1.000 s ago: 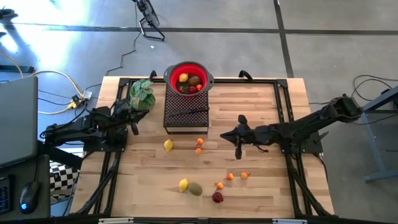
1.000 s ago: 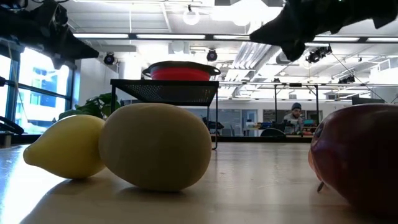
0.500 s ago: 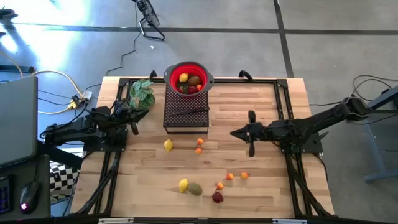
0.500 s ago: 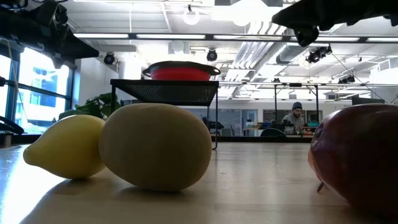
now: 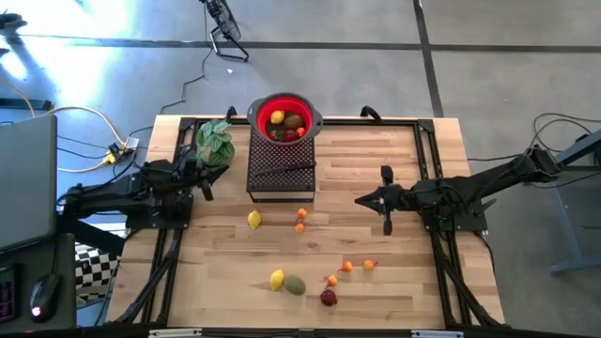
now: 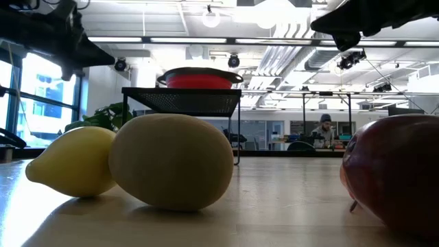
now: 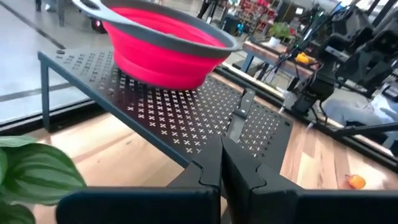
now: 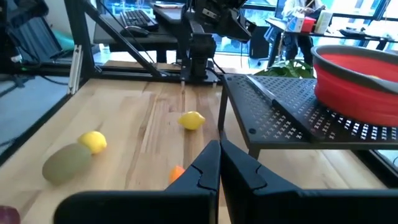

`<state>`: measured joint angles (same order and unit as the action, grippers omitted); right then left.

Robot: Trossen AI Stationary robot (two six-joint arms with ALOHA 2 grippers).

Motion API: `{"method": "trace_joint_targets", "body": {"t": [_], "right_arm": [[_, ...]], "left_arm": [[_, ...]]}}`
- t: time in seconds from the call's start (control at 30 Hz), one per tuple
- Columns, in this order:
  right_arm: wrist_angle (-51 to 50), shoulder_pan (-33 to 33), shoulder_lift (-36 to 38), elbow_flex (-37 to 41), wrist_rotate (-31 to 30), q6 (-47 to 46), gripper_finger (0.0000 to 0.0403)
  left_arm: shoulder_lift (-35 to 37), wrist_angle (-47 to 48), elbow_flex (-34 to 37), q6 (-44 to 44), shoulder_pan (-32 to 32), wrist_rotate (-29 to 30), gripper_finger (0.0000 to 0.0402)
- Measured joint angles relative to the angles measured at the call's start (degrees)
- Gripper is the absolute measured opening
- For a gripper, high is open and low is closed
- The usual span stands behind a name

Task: Pick & Place Fruit
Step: Put the top lemon into the red strainer bowl

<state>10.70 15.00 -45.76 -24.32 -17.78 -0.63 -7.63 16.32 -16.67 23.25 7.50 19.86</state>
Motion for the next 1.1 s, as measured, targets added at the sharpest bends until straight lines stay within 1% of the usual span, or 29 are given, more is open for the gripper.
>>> {"method": "trace_joint_targets", "body": {"t": [0.1, 0.2, 0.27, 0.37, 0.43, 0.53, 0.63, 0.77, 0.83, 0.9, 1.0, 1.1], "right_arm": [[0.08, 0.0, 0.0, 0.0, -0.05, -2.14, 0.0003], [0.16, 0.0, 0.0, 0.0, -0.47, -2.57, 0.0003], [0.17, -0.01, 0.0, 0.0, -1.07, -2.57, 0.0003], [0.21, -0.02, 0.0, 0.0, -3.35, -2.57, 0.0003], [0.3, -0.02, 0.0, 0.0, -4.27, -2.55, 0.0003], [1.02, -0.01, 0.0, 0.0, -5.71, -2.36, 0.0003], [1.81, -0.02, -0.02, 0.0, -6.79, -2.23, 0.0003], [1.99, -0.02, -0.02, 0.0, -6.8, -2.2, 0.0003], [2.01, 0.0, -0.02, 0.0, -6.78, -2.42, 0.0003], [1.98, -0.02, -0.02, 0.0, -6.78, -2.5, 0.0003], [1.98, -0.01, -0.02, 0.0, -6.78, -2.53, 0.0003], [1.98, -0.02, -0.02, 0.0, -6.78, -2.53, 0.0003]], "left_arm": [[-4.64, -4.12, 0.0, -0.9, -0.01, -0.53, 0.0], [-9.5, -7.13, 0.0, -1.64, -0.01, -3.09, 0.0], [-12.39, -8.0, 0.0, 0.17, -0.02, -4.67, 0.0], [-16.12, -7.85, 0.0, 5.34, -0.07, -7.88, 0.0], [-18.74, -8.29, 0.0, 7.04, -1.19, -10.13, 0.0], [-22.08, -10.08, -0.74, 7.23, -4.95, -10.38, 0.0], [-24.86, -10.3, -4.01, 7.18, -9.99, -6.88, 0.0], [-28.43, -9.66, -9.29, 5.15, -17.6, 0.71, 0.0], [-30.19, -7.43, -12.44, 4.59, -21.3, 5.1, 0.0], [-32.36, -3.54, -15.7, 5.68, -24.89, 10.0, 0.0], [-36.4, 4.46, -20.99, 9.82, -29.63, 16.23, 0.0], [-40.81, 12.76, -26.36, 13.94, -33.31, 18.58, 0.0]]}}
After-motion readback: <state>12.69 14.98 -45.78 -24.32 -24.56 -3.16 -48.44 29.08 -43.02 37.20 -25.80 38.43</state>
